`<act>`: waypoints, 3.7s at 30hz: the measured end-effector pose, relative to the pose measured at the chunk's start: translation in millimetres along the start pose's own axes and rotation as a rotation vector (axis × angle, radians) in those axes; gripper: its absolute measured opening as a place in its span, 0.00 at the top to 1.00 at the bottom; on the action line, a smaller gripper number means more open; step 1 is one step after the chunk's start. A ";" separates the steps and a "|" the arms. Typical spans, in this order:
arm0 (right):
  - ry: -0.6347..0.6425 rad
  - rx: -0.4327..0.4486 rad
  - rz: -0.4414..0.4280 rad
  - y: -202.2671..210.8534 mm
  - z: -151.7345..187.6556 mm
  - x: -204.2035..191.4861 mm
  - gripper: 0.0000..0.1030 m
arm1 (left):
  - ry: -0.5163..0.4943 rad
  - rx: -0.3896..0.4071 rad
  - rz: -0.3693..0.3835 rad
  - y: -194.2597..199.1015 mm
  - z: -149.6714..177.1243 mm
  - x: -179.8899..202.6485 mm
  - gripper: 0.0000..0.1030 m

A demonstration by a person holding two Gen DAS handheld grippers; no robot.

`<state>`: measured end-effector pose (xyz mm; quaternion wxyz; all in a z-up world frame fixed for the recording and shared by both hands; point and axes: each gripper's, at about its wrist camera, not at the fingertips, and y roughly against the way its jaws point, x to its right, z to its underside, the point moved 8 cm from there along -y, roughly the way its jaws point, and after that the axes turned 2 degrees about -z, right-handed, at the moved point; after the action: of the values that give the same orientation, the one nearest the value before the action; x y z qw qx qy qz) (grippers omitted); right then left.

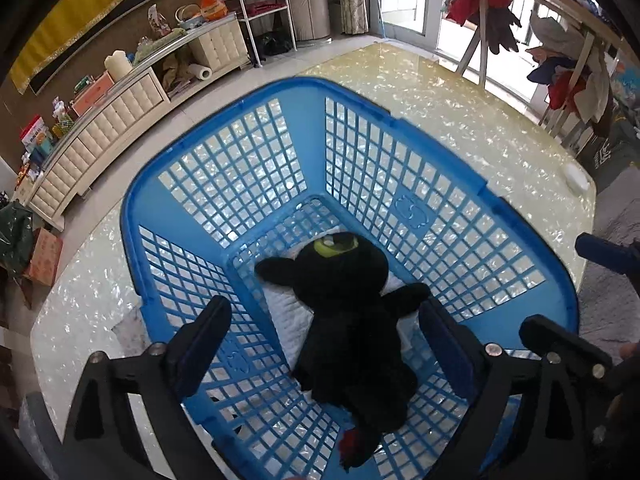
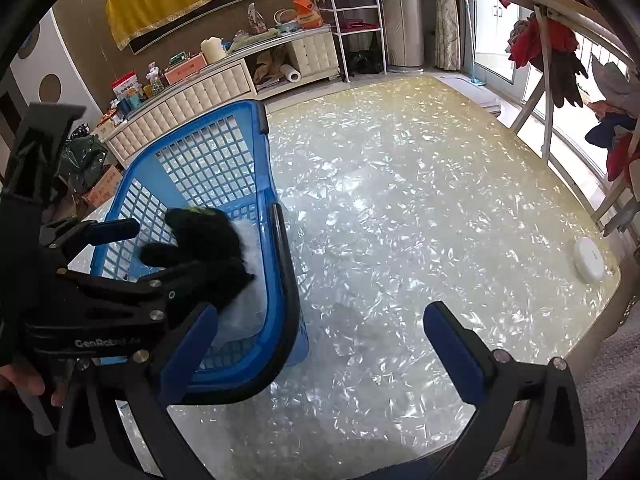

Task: Organize soft objects
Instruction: 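Open the left tool to drop the plush toy and withdraw both tools, then move the left tool to the white sponge block while the right tool approaches the light blue cloth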

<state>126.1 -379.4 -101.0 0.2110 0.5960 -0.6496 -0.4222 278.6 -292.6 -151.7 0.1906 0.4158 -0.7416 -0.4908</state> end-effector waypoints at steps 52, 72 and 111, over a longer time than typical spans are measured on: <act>0.365 0.037 -0.052 31.1 46.5 -190.7 0.00 | 0.302 0.187 -0.057 165.5 192.9 -136.4 0.01; 0.544 -0.172 -0.086 -56.4 97.6 -261.8 0.00 | 0.481 0.009 -0.062 110.2 257.0 -224.4 0.01; 0.489 -0.373 -0.024 -184.1 109.6 -218.0 0.27 | 0.613 -0.186 -0.036 -24.0 236.8 -297.5 0.01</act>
<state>194.4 -126.8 -259.1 0.4617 0.6385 -0.4840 -0.3807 298.4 77.2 -241.3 0.4335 0.5381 -0.5942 -0.4116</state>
